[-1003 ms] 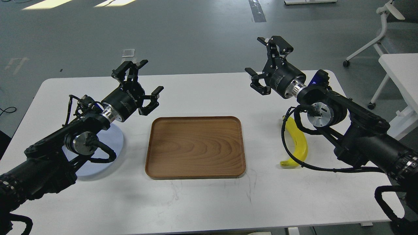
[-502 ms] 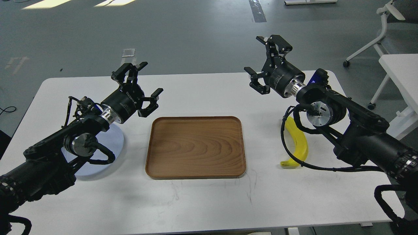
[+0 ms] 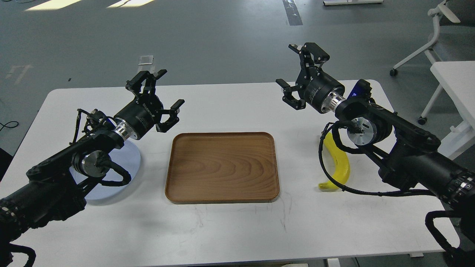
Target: Place banana on plate with both arms
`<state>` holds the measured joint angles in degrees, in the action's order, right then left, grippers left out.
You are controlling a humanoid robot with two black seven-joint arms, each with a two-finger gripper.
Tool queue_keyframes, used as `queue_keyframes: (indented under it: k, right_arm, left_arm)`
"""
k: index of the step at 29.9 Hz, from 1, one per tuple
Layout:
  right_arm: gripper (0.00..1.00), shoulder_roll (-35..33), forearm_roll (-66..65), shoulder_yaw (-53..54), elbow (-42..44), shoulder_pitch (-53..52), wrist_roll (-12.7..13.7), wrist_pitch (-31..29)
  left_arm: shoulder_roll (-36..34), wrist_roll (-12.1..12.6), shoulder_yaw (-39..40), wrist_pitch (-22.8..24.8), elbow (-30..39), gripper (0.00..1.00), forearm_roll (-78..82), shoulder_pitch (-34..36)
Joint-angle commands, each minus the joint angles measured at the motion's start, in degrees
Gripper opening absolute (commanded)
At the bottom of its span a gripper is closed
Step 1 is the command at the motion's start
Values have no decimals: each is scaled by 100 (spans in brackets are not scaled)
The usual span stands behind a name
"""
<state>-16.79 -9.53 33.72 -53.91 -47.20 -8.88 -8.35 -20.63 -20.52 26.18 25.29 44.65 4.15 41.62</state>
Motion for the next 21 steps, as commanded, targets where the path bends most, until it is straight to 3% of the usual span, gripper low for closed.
queue_keyframes:
  k: [1, 16, 18, 21]
  right_arm:
    - [100, 0, -14, -85, -6, 1, 1, 0]
    - [100, 106, -23, -120, 12, -43, 1, 97]
    - [100, 79, -22, -120, 12, -43, 1, 97]
    - [100, 9, -23, -155, 12, -43, 1, 97]
  left_arm:
    - [-2, -13, -8, -121, 0, 98, 24, 4]
    - [-213, -13, 1, -86, 0, 98, 24, 39]
    - [-301, -57, 10, -200, -17, 98, 7, 83]
    - [-511, -66, -227, -961, -61, 98, 365, 188]
